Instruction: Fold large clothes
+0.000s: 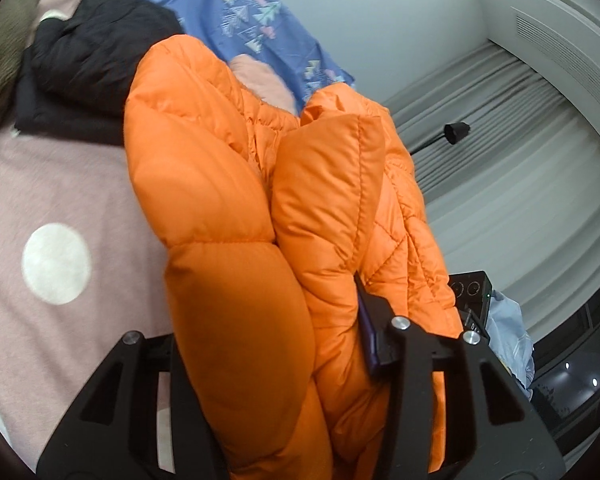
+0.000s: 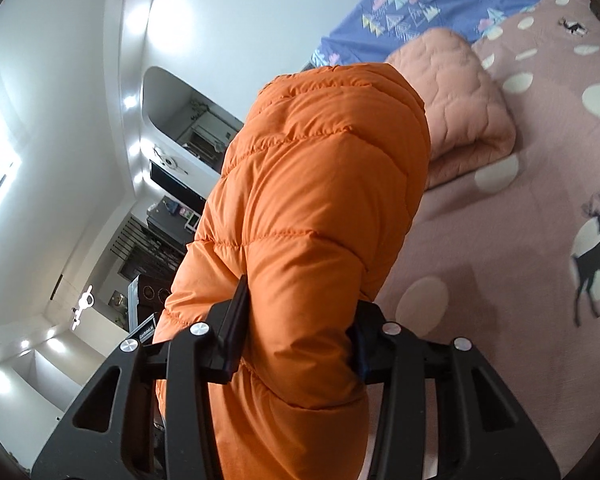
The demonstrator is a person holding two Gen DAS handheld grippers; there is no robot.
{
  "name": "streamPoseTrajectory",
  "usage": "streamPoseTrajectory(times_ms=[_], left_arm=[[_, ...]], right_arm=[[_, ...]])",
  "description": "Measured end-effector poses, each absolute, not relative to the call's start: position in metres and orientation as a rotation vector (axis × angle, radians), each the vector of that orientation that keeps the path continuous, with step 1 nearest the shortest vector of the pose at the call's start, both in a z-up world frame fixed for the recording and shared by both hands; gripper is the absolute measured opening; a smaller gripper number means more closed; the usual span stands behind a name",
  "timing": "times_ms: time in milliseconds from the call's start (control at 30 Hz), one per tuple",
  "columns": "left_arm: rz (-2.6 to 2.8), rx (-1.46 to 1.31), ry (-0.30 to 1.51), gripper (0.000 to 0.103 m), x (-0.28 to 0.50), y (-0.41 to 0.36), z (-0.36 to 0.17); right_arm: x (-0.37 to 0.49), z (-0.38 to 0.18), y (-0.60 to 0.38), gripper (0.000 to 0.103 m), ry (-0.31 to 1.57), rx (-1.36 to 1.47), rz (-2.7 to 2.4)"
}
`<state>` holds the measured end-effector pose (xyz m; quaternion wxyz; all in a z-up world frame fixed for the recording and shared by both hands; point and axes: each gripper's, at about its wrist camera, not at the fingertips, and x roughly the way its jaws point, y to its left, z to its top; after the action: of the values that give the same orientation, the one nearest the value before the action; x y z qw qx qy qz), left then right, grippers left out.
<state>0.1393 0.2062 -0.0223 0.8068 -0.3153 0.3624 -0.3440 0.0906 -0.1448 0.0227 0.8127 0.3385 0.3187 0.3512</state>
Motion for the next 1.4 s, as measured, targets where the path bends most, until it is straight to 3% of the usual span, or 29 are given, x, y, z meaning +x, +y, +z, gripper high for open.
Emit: streamPoseTrajectory(times_ms=[600,1000,1233,1400], left_arm=[[-0.914,-0.543,0.746,0.045,0.232,0.028,0.048],[-0.957,-0.526,0.723,0.045,0.350,-0.074,0.068],[-0.928,-0.611,0.752,0.045,0.439,-0.118,0.032],[-0.828,-0.522,0.852,0.045,0.485,-0.161,-0.039]], right_arm=[[0.115,0.063,-0.315,0.044,0.485,0.748,0.592],[0.228,0.072,-0.411,0.044,0.455,0.759,0.505],[0.314,0.028,-0.440,0.046,0.550,0.700,0.382],[0.363,-0.048,-0.444,0.046,0.710,0.556,0.171]])
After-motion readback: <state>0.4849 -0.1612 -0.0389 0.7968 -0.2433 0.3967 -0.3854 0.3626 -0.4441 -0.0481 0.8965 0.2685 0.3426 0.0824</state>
